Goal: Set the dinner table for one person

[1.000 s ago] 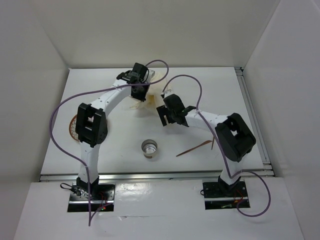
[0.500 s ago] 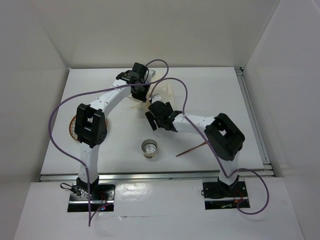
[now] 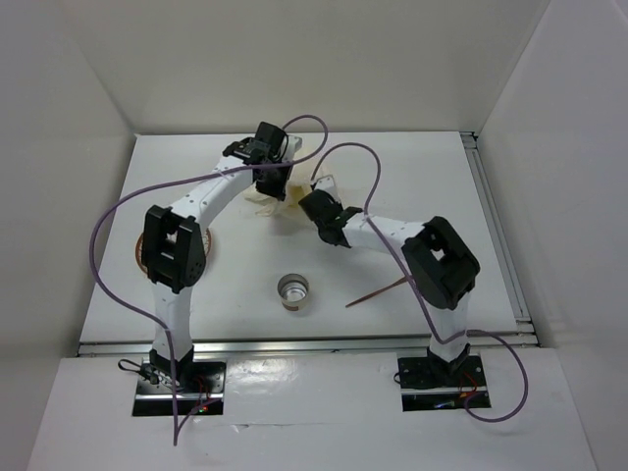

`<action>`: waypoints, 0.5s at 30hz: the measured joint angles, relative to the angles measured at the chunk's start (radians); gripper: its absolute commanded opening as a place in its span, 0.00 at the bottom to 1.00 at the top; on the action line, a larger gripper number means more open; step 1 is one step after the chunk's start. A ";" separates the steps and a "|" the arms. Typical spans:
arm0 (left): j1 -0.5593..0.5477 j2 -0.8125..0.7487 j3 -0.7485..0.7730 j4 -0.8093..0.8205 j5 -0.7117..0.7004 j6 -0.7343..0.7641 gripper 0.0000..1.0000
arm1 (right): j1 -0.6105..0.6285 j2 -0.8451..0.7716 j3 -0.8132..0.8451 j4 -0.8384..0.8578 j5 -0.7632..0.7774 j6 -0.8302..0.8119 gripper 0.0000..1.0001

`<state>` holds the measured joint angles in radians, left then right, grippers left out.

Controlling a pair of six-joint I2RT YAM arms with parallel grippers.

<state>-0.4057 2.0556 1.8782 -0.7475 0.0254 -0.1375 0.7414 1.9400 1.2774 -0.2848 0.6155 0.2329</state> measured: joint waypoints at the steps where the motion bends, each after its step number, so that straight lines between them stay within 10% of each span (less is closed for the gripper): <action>1: 0.004 -0.002 0.000 -0.002 0.003 -0.001 0.00 | -0.012 -0.019 -0.005 0.000 -0.016 -0.006 0.00; 15: 0.320 0.126 0.335 -0.037 0.438 -0.234 0.00 | -0.563 -0.195 0.277 0.005 -0.742 0.011 0.00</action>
<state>-0.0856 2.1811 2.2131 -0.7841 0.4637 -0.3714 0.1780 1.7451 1.5539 -0.2794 -0.1265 0.2436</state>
